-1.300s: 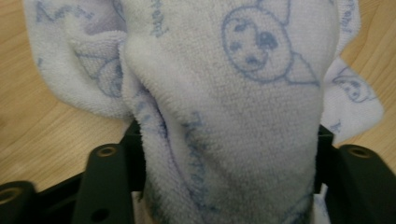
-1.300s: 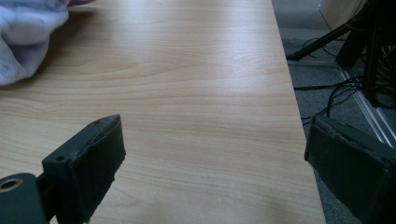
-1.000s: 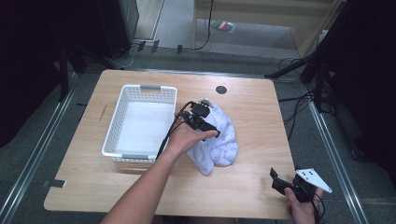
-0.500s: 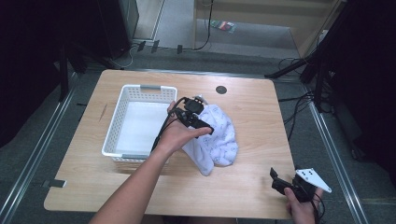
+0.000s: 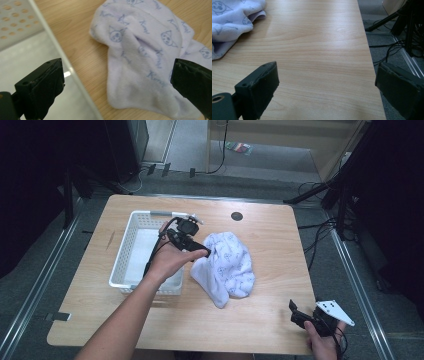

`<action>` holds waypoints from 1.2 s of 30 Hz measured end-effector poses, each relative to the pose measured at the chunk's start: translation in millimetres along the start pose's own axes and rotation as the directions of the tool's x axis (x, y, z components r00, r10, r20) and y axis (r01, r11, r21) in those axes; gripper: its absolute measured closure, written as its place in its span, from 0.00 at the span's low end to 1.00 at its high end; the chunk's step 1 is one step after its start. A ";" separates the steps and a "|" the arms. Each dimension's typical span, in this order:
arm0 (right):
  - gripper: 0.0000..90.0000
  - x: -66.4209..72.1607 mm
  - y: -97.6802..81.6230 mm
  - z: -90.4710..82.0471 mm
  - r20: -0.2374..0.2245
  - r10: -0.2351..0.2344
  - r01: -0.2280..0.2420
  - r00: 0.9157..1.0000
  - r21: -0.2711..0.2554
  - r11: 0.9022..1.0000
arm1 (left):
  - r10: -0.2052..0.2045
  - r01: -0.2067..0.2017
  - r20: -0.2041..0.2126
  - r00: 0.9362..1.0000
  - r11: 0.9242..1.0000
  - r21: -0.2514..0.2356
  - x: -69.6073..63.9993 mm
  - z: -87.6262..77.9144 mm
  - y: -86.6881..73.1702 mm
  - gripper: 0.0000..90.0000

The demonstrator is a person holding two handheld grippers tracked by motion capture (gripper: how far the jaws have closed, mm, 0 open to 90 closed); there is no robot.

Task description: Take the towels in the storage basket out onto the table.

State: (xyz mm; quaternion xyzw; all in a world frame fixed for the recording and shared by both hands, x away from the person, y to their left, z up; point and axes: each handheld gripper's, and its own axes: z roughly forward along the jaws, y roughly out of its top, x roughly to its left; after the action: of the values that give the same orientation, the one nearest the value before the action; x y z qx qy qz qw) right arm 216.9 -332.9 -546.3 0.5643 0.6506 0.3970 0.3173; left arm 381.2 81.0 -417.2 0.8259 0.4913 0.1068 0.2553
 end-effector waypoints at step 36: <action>0.06 0.4 0.5 1.1 0.013 0.000 -0.001 1.000 0.010 1.000 | -0.169 0.160 -0.147 0.975 0.984 -0.073 125.4 -58.1 -88.2 0.00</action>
State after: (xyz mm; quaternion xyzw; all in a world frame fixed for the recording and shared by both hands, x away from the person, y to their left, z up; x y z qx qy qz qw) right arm 218.1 -332.3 -546.4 0.5687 0.6504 0.3900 0.3185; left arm 351.6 242.1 -423.8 0.7637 0.5727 0.1628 0.2498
